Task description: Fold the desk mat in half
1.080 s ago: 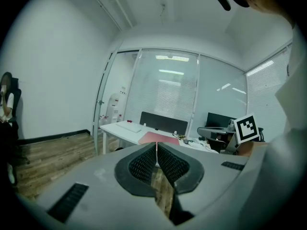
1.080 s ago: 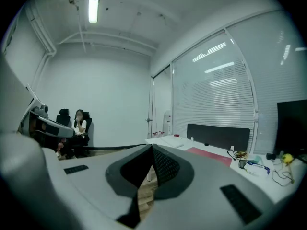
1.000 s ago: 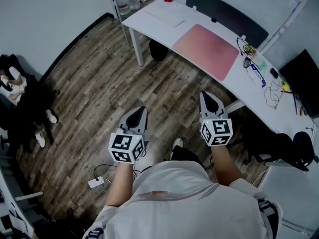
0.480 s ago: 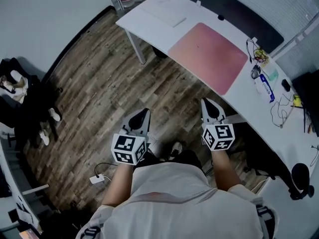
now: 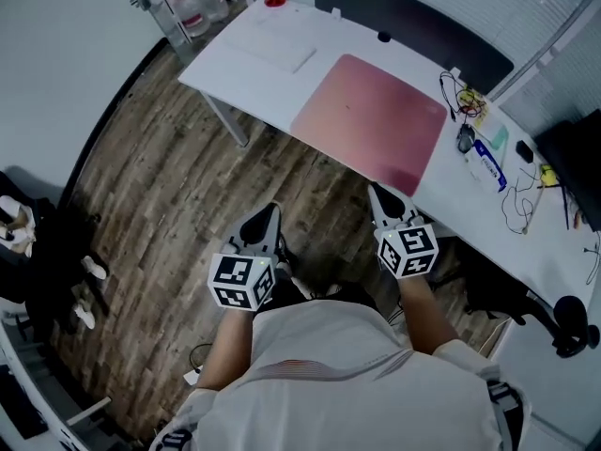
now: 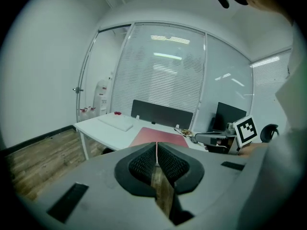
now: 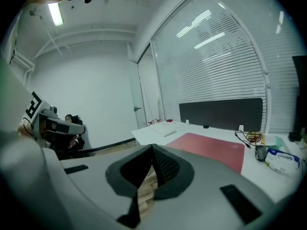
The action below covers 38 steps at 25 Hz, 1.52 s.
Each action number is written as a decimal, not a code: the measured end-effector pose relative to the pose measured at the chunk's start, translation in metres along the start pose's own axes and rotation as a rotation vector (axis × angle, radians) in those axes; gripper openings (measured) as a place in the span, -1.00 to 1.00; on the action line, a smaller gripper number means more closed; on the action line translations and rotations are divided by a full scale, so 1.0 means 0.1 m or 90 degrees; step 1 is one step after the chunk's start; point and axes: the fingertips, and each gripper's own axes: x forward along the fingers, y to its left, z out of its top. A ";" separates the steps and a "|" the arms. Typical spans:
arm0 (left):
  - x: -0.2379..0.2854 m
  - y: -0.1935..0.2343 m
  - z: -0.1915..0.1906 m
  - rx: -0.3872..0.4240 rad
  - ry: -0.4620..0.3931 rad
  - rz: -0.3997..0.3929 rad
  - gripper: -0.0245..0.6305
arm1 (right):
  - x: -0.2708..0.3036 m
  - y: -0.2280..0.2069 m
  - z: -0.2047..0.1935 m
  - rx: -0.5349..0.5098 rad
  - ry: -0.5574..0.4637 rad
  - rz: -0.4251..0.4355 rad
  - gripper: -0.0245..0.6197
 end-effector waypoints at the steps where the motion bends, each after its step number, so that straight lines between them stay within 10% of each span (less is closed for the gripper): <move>1: 0.09 0.10 0.06 0.003 -0.002 -0.011 -0.86 | 0.12 0.00 0.04 -0.001 0.005 -0.008 -0.76; 14: 0.86 1.49 0.70 0.020 -0.004 -0.110 -0.86 | 1.75 0.38 0.33 -0.079 0.128 -0.052 -0.76; 23: 1.17 1.70 0.64 -0.028 0.034 -0.089 -0.86 | 2.53 0.44 -0.34 -0.126 0.315 0.032 -0.54; 38: 1.21 1.84 0.68 -0.030 0.023 -0.101 -0.86 | 3.35 0.23 -1.37 -0.374 0.493 -0.003 -0.44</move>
